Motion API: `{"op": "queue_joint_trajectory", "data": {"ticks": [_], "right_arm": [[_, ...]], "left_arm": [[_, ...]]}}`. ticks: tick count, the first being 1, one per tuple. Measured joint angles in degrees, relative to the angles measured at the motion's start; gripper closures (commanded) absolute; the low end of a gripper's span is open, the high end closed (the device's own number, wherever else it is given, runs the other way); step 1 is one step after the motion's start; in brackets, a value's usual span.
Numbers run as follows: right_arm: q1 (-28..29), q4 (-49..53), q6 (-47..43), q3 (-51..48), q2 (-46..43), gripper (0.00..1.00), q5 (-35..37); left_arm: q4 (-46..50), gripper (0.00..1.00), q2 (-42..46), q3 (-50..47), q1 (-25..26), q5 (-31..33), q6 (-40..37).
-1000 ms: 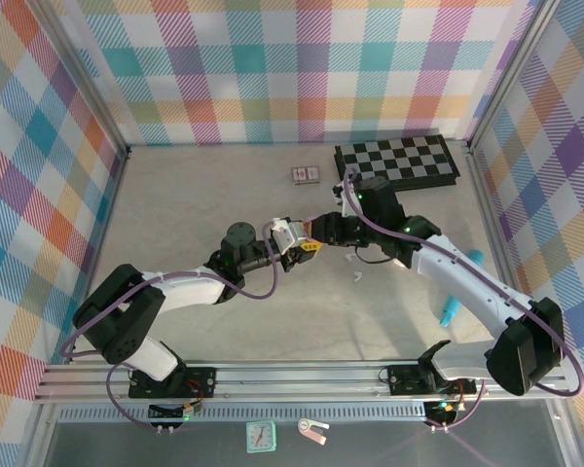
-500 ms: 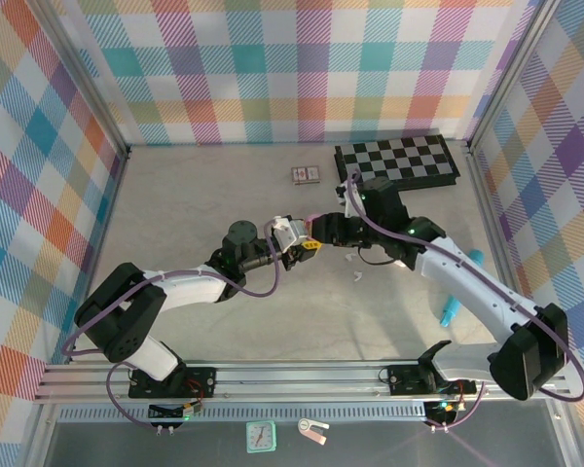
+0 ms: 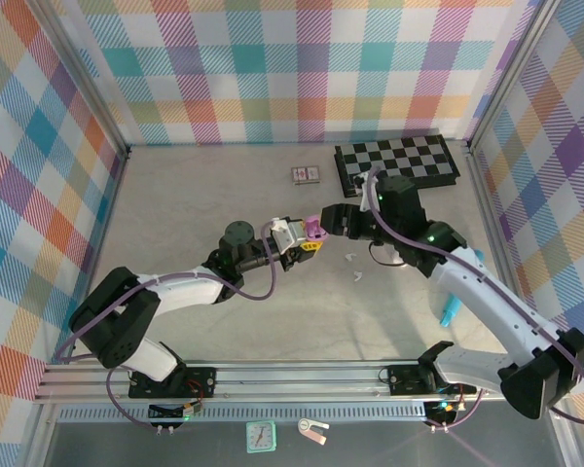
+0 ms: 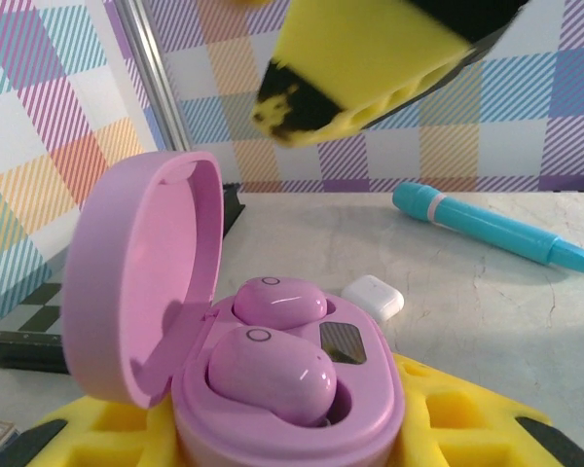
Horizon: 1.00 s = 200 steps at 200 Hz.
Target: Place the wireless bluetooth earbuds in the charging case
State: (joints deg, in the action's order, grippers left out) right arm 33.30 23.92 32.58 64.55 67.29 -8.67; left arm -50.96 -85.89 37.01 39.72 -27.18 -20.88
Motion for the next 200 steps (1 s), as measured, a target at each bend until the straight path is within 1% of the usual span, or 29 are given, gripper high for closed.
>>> {"op": "queue_joint_trajectory", "data": {"ticks": [22, 52, 87, 118, 145, 160, 178, 200], "right_arm": [[-0.3, 0.8, 0.7, 2.5, 3.2, 0.38, 0.8], [-0.3, 1.2, 1.1, 2.8, 4.7, 0.38, 0.7], [-0.3, 1.6, 1.4, 2.5, 4.5, 0.38, 0.1], [-0.8, 0.3, 4.0, -1.8, 0.9, 0.33, -2.1], [-2.4, -5.5, 9.4, -8.3, -4.6, 0.29, -7.4], [-4.1, -10.3, 13.7, -11.8, -6.5, 0.27, -10.9], [-6.1, -17.0, 18.8, -15.8, -7.3, 0.27, -15.1], [-7.6, -25.6, 25.9, -20.2, -6.7, 0.29, -19.9]], "left_arm": [[0.1, 0.74, 0.5, -0.1, 0.0, -0.7, 0.0], [0.4, 0.74, 1.0, -0.1, 0.0, -0.8, -0.2], [0.7, 0.74, 1.0, -0.1, 0.0, -0.7, 0.7], [0.9, 0.74, 1.0, 0.1, 0.0, -0.6, 2.2], [-0.2, 0.75, 1.0, 0.3, 0.0, -0.8, 3.7], [-1.4, 0.75, 1.0, 0.3, 0.0, -0.8, 4.6], [-3.0, 0.75, 1.0, 0.3, 0.0, -0.8, 6.0], [-6.1, 0.75, 1.0, 0.3, 0.0, -1.3, 8.6]]}}
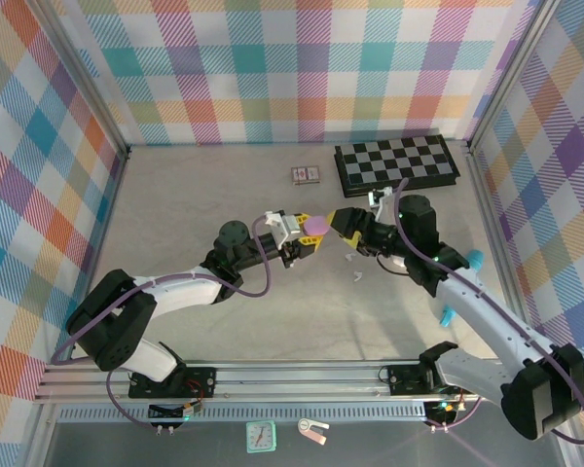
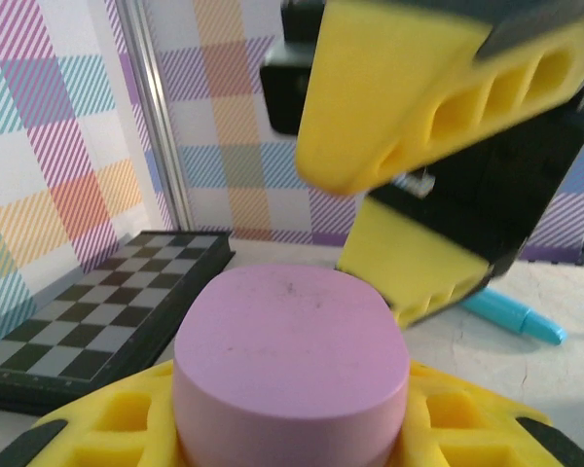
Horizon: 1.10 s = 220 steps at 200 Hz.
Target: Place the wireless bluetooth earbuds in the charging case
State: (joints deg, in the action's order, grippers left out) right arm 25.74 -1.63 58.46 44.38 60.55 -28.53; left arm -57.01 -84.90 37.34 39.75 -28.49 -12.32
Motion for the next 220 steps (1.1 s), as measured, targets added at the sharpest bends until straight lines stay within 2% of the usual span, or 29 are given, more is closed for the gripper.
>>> {"op": "queue_joint_trajectory", "data": {"ticks": [37, 75, 140, 168, 188, 220], "right_arm": [[-0.1, -16.1, 11.9, -3.5, 4.7, 0.33, -5.9], [0.9, -26.0, 18.7, -5.1, 7.5, 0.51, -7.4], [0.9, -28.7, 19.4, -5.3, 7.8, 0.78, -7.5], [0.9, -27.6, 17.6, -5.3, 7.8, 0.81, -7.2], [0.9, -25.5, 15.7, -4.8, 7.8, 0.81, -6.9], [0.5, -17.7, 9.6, -3.2, 7.4, 0.79, -5.0]], "left_arm": [[-3.1, 0.75, 0.0, 0.1, 0.0, -0.5, 2.7], [-3.1, 0.75, 0.0, 0.7, 0.0, -0.5, 3.6], [-2.7, 0.74, 0.0, 0.7, 0.0, 0.1, 3.5], [-1.6, 0.67, 0.0, 0.7, 0.0, 0.3, 3.5], [-0.3, 0.5, 0.0, 0.7, 0.0, 0.6, 3.0], [2.2, 0.39, 1.9, 0.7, 0.0, 1.6, 1.0]]}}
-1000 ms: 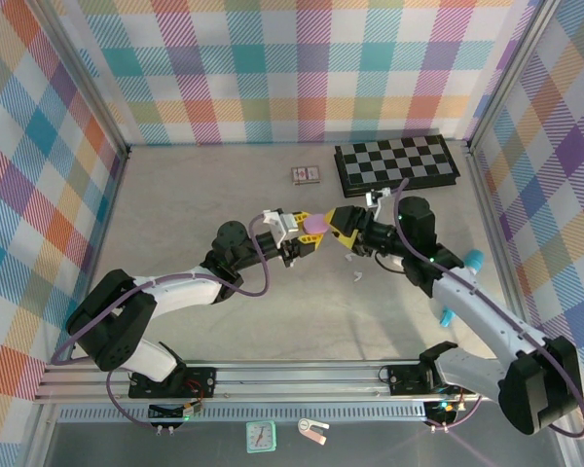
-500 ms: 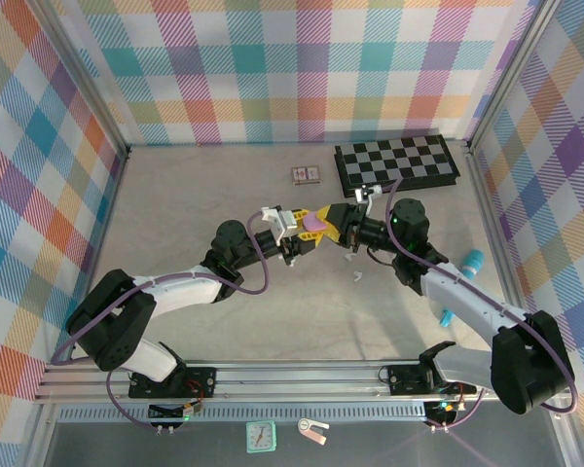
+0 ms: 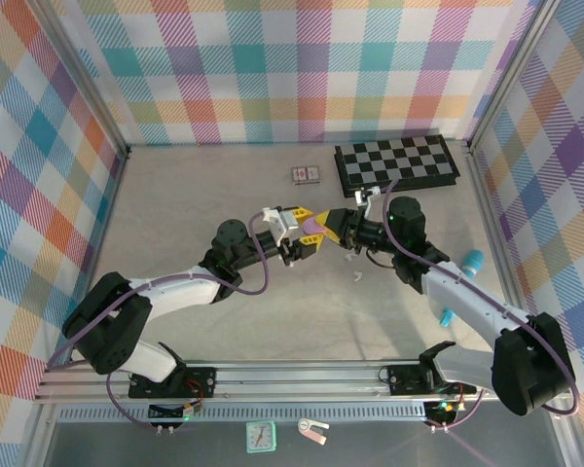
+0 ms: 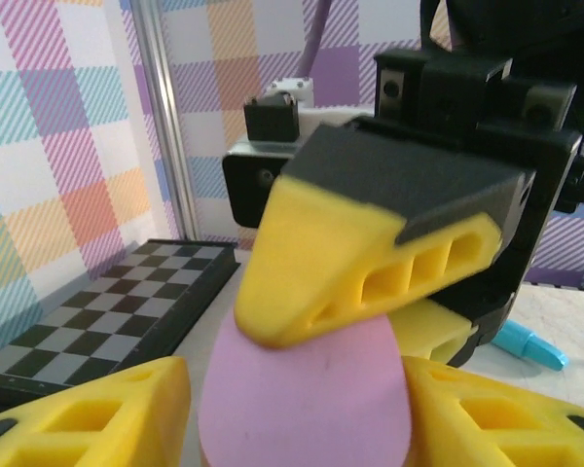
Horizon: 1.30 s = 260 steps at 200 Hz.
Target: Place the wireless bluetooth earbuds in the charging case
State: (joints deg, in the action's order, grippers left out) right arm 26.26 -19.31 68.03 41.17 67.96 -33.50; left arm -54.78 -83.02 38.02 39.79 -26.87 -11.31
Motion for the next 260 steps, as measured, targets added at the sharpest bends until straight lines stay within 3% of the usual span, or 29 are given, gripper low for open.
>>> {"op": "queue_joint_trajectory", "data": {"ticks": [43, 86, 109, 163, 213, 243, 260], "right_arm": [[-3.0, 8.9, -10.1, 4.8, 3.5, 0.8, 4.3], [-3.7, 13.2, -17.6, 13.3, 17.1, 0.82, 8.9], [-3.7, 14.2, -20.0, 18.5, 26.0, 0.82, 11.1], [-3.7, 16.9, -23.3, 33.9, 46.0, 0.82, 13.1], [-3.7, 20.7, -24.0, 46.3, 58.2, 0.81, 13.4], [-3.8, 22.8, -25.4, 52.1, 62.7, 0.77, 13.3], [-3.8, 24.6, -26.8, 53.7, 63.2, 0.67, 14.1]], "left_arm": [[6.4, 0.24, 4.2, -1.6, 0.0, 1.4, -3.3], [15.1, 0.14, 8.4, -5.6, 0.0, 4.1, -4.2], [20.0, 0.0, 9.8, -6.4, 0.0, 5.4, -4.2], [26.6, 0.0, 14.6, -10.0, 0.1, 11.5, -4.1], [28.6, 0.0, 16.0, -10.3, -0.2, 15.5, -3.1], [29.7, 0.0, 16.4, -10.7, -1.8, 16.7, -1.4], [30.7, 0.0, 16.9, -10.7, -3.9, 17.7, 0.6]]}}
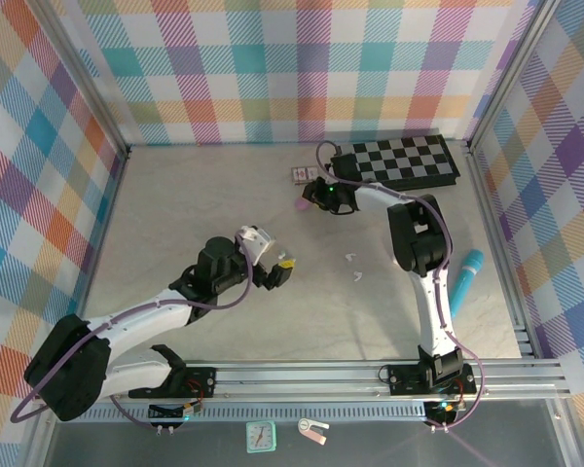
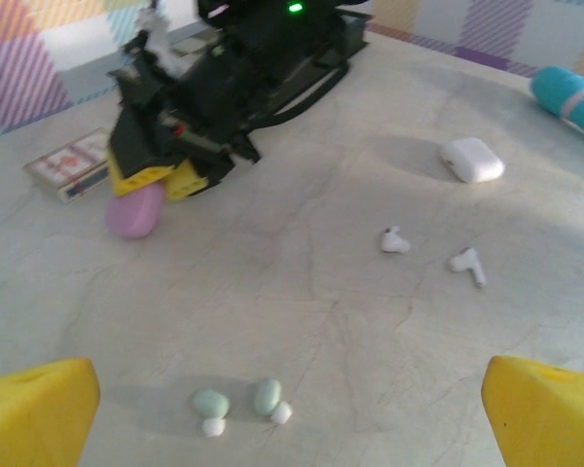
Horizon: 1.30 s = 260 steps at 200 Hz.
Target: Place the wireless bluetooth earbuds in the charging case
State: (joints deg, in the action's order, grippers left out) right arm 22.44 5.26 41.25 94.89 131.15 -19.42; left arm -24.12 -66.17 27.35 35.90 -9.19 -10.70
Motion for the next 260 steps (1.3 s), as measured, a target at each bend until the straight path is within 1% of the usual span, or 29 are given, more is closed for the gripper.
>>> {"op": "queue_joint_trajectory", "data": {"ticks": [9, 10, 11, 15, 32, 49, 62, 80, 99, 116, 139, 150, 174, 184, 200, 222, 228, 244, 260], "right_arm": [[0.0, 0.7, -0.7, 0.3, 0.0, 0.59, 0.3], [0.0, 0.7, -0.7, 0.3, 0.0, 0.56, 0.4], [0.0, 0.8, -0.6, 0.3, 0.0, 0.56, 0.6], [0.0, 1.1, -1.3, 0.4, 0.0, 0.51, 0.7], [-0.4, 2.8, -3.0, 0.4, 0.0, 0.37, 2.5], [-0.3, 4.0, -6.0, 0.1, -1.3, 0.28, 3.6], [-0.3, 5.4, -8.1, -1.3, -3.8, 0.24, 5.1], [-0.4, 6.5, -10.9, -4.4, -9.0, 0.22, 6.6], [-0.4, 6.4, -13.4, -8.4, -15.7, 0.2, 6.6], [-0.3, 6.2, -15.1, -12.4, -21.6, 0.2, 6.3], [-0.2, 5.5, -16.5, -18.0, -28.1, 0.19, 5.2], [0.0, 5.2, -16.6, -20.6, -30.3, 0.19, 4.9], [0.1, 4.9, -16.7, -26.2, -33.7, 0.19, 4.6], [0.1, 5.0, -16.7, -27.9, -34.6, 0.19, 4.6], [0.1, 5.0, -16.5, -29.9, -35.8, 0.19, 4.7], [0.1, 5.1, -16.5, -31.0, -37.0, 0.19, 4.7], [0.1, 5.1, -16.5, -31.1, -37.3, 0.19, 4.8], [0.1, 5.0, -16.5, -31.1, -37.5, 0.19, 4.9], [0.1, 5.0, -16.5, -31.2, -37.5, 0.19, 5.1]], "left_arm": [[0.9, 0.0, 0.3, 0.0, -1.2, 0.9, 1.1], [1.1, 0.0, 0.3, 0.0, -1.3, 1.0, 1.2], [1.3, 0.0, 0.4, 0.1, -1.5, 1.2, 1.4], [2.1, 0.0, 0.5, 0.3, -2.0, 1.5, 1.9], [7.0, 0.0, 0.5, 2.5, -4.4, 3.3, 3.5], [12.7, 0.0, 0.4, 6.4, -6.8, 4.8, 4.3], [16.8, 0.0, -0.4, 9.7, -8.9, 5.7, 4.5], [23.0, 0.0, -3.0, 14.8, -12.4, 6.8, 4.5], [30.1, 0.0, -7.5, 20.1, -15.4, 8.0, 4.3], [36.5, 0.01, -11.8, 24.0, -16.6, 9.3, 3.7], [44.8, 0.03, -17.8, 29.6, -16.7, 11.0, 2.3], [48.1, 0.07, -20.5, 32.1, -16.7, 11.9, 1.6], [54.0, 0.12, -25.1, 35.6, -17.1, 12.7, -0.2], [55.9, 0.15, -26.9, 36.6, -17.1, 13.3, -0.9], [58.1, 0.18, -29.4, 37.4, -17.3, 14.6, -1.6], [60.5, 0.24, -31.8, 37.5, -17.6, 16.2, -2.5], [61.0, 0.26, -32.3, 37.5, -17.6, 16.3, -2.5], [61.9, 0.28, -33.0, 37.5, -17.9, 16.4, -2.7], [62.2, 0.33, -33.8, 37.5, -17.9, 16.4, -2.8]]}}
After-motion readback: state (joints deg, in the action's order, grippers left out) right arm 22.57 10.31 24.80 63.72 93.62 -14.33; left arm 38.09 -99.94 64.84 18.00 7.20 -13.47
